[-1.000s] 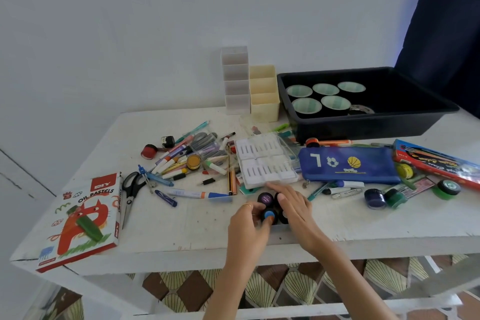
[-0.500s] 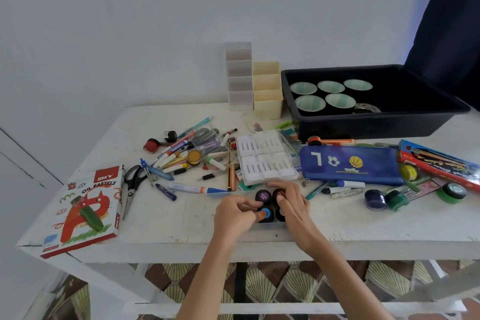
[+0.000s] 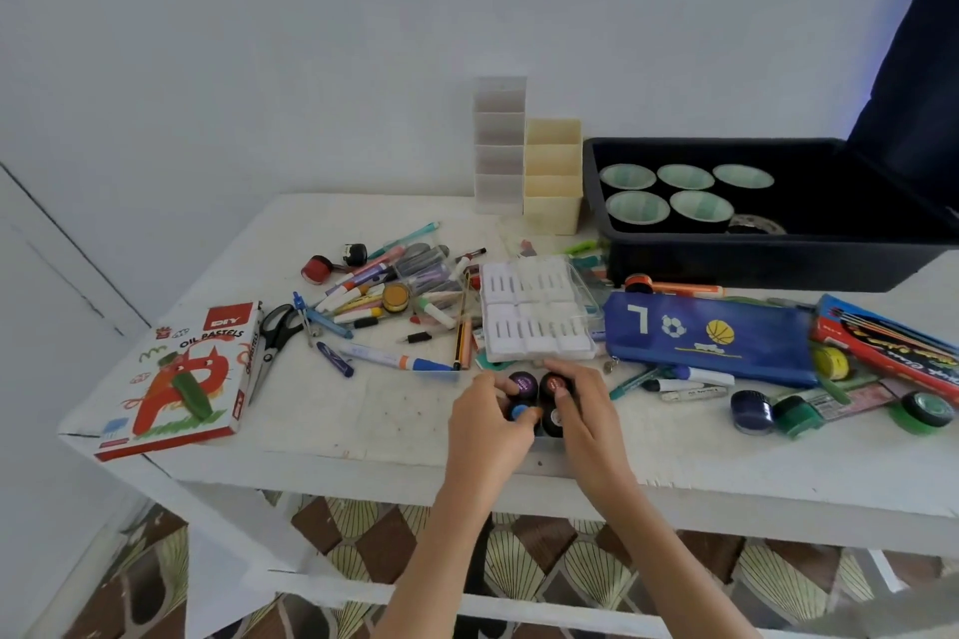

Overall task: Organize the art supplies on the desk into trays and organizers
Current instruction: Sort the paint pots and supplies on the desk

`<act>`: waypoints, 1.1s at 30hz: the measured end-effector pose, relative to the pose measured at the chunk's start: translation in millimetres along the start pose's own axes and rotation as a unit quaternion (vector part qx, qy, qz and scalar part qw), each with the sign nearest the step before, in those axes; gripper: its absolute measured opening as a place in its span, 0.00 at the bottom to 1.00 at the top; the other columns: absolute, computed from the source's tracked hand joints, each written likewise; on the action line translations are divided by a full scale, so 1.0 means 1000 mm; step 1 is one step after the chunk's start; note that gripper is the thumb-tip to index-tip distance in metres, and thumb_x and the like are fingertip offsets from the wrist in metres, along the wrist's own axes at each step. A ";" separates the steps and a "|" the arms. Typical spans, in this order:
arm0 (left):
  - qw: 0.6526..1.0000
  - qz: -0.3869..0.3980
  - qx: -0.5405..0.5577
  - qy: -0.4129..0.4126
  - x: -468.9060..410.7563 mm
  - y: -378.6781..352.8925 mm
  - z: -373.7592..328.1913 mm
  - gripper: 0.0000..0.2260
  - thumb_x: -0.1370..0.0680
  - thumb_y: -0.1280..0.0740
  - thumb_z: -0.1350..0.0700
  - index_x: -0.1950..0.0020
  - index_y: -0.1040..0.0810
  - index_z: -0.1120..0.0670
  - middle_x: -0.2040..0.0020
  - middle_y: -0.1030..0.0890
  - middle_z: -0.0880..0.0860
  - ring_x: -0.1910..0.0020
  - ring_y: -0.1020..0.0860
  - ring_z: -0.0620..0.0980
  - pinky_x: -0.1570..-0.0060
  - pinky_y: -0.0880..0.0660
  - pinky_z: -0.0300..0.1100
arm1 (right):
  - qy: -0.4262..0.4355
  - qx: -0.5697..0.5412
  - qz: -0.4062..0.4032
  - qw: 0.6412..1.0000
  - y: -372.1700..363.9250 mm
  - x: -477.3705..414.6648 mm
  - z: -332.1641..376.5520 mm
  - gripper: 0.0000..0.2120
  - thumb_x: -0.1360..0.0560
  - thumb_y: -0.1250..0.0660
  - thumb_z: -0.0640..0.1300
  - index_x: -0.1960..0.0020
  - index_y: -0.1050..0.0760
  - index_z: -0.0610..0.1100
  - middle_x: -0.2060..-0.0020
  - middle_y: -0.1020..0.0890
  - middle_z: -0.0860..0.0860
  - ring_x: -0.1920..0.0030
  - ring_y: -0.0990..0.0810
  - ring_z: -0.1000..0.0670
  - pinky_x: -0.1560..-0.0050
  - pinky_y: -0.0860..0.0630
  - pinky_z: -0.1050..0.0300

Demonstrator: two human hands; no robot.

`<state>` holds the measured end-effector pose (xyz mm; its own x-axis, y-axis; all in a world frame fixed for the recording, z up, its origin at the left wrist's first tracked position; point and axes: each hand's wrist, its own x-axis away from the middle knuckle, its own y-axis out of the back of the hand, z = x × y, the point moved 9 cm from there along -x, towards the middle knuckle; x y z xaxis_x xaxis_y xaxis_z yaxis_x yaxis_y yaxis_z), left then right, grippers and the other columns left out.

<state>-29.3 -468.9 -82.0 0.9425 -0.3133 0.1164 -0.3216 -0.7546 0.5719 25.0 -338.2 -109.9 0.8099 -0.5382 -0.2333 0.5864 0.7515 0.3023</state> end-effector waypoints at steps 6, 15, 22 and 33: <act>0.994 -0.031 -0.086 -0.068 0.001 -0.002 -0.010 0.11 0.27 0.29 0.57 0.45 0.21 0.54 0.48 0.20 0.50 0.49 0.22 0.46 0.49 0.30 0.34 | 0.022 -0.006 0.003 1.000 0.003 0.002 0.003 0.14 0.21 0.42 0.36 0.40 0.27 0.49 0.45 0.24 0.53 0.43 0.27 0.62 0.43 0.32 0.71; 0.969 -0.032 -0.132 -0.208 0.004 -0.005 -0.019 0.18 0.19 0.46 0.51 0.31 0.30 0.54 0.28 0.34 0.50 0.27 0.40 0.46 0.28 0.42 0.39 | 0.024 0.066 0.012 0.997 -0.006 0.000 0.002 0.16 0.19 0.45 0.36 0.35 0.28 0.45 0.41 0.28 0.49 0.39 0.29 0.52 0.34 0.33 0.53; 0.963 0.013 -0.167 -0.211 0.011 -0.030 -0.005 0.34 0.27 0.65 0.39 0.25 0.45 0.51 0.27 0.53 0.42 0.27 0.56 0.39 0.30 0.57 0.33 | 0.060 0.099 -0.028 0.993 -0.004 0.005 0.010 0.14 0.21 0.42 0.35 0.37 0.27 0.41 0.40 0.28 0.48 0.39 0.29 0.52 0.34 0.31 0.51; 0.976 0.038 0.171 -0.132 0.003 0.011 -0.003 0.18 0.19 0.48 0.48 0.28 0.44 0.42 0.26 0.43 0.38 0.28 0.47 0.32 0.27 0.47 0.36 | 0.126 0.228 -0.164 0.952 0.000 0.017 0.060 0.11 0.23 0.42 0.47 0.43 0.29 0.45 0.48 0.28 0.48 0.48 0.29 0.50 0.47 0.34 0.57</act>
<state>-29.4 -476.6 -72.8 0.8726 -0.4800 -0.0901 -0.4445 -0.8570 0.2610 39.3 -370.8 -58.3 0.5872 -0.5643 -0.5803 0.7982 0.2846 0.5309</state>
